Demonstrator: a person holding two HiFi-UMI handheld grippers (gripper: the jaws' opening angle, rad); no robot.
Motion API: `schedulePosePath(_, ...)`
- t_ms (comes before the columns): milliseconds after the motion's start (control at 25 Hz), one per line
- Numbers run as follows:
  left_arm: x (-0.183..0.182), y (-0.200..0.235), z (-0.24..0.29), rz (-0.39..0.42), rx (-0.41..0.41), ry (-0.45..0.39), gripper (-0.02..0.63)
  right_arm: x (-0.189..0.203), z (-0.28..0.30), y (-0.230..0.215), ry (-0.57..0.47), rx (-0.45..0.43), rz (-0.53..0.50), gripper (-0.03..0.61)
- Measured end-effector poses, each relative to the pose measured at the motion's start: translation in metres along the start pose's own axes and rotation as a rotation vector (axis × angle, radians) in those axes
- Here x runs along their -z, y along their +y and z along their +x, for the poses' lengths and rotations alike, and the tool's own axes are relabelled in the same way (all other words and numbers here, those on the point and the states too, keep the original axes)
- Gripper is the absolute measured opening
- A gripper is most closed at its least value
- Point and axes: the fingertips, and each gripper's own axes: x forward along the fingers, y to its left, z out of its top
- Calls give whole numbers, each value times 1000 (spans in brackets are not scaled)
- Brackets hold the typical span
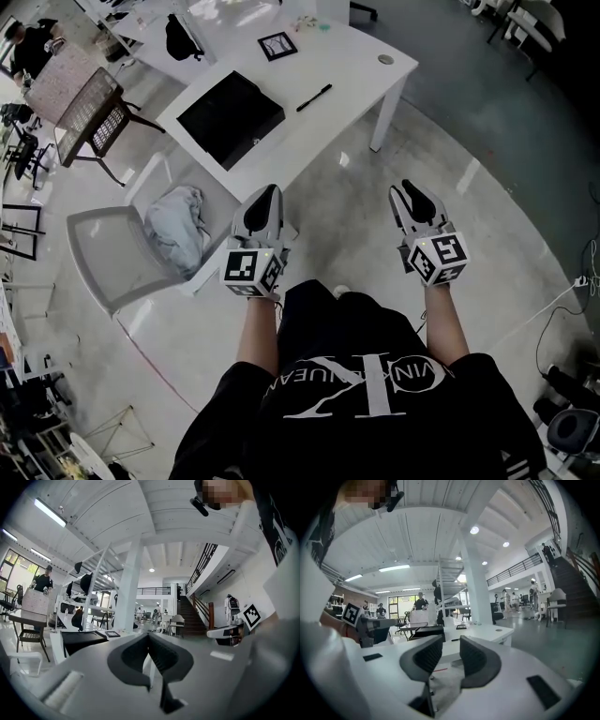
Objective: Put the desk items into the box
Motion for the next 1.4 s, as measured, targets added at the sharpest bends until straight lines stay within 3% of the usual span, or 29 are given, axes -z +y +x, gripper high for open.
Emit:
schedulePosePath(320, 16, 10, 2, -10, -44, 40, 11, 20, 14, -2, 33, -32, 30, 81)
schedulePosePath(640, 22, 17, 44, -23, -59, 32, 11, 24, 41, -35, 53, -40, 39, 81)
schedulePosePath(1400, 15, 68, 129, -56, -173, 22, 11, 0, 156, -71, 110, -215, -12, 83)
